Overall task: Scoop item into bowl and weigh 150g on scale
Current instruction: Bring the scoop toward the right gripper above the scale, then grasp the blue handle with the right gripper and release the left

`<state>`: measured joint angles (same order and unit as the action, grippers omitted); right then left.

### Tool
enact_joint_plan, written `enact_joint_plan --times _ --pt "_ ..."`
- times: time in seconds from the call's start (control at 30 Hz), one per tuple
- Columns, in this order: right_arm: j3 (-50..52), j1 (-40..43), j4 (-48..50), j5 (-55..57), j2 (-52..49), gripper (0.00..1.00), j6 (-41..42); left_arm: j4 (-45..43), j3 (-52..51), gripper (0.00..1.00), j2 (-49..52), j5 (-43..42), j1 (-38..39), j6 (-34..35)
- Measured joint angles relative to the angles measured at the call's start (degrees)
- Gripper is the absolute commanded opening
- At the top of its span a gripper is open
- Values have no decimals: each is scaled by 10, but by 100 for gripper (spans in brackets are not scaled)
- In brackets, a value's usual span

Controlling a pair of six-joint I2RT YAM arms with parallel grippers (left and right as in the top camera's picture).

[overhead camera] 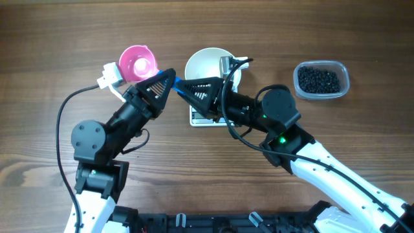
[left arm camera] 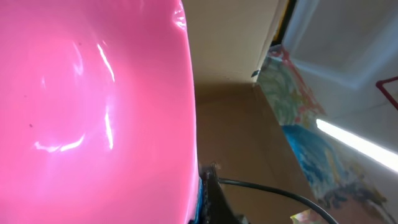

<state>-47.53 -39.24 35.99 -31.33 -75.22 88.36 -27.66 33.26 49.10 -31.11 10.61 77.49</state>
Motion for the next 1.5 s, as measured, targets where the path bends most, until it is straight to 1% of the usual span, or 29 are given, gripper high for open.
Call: enact_joint_plan --times 0.13,0.17,0.37,0.63,0.67,0.7,0.83,1.27,1.5 --pt "0 0 0 -4 0 40 -2 4 0 4 10 0 0 0" --pt "0 0 0 -5 0 37 -2 4 0 4 10 0 0 0" --pt "0 0 0 -6 0 36 -15 4 0 4 10 0 14 0" --pt "0 0 0 -1 0 34 -17 4 0 4 10 0 15 0" --pt "0 0 0 -1 0 32 -17 4 0 4 10 0 15 0" --pt "0 0 0 -1 0 27 -17 4 0 4 10 3 15 0" --pt "0 0 0 -1 0 27 -29 4 0 4 10 9 15 0" --pt "0 0 -9 19 0 27 -32 4 0 4 10 13 15 0" --pt "0 0 -9 21 0 22 -32 4 0 4 10 13 15 0"
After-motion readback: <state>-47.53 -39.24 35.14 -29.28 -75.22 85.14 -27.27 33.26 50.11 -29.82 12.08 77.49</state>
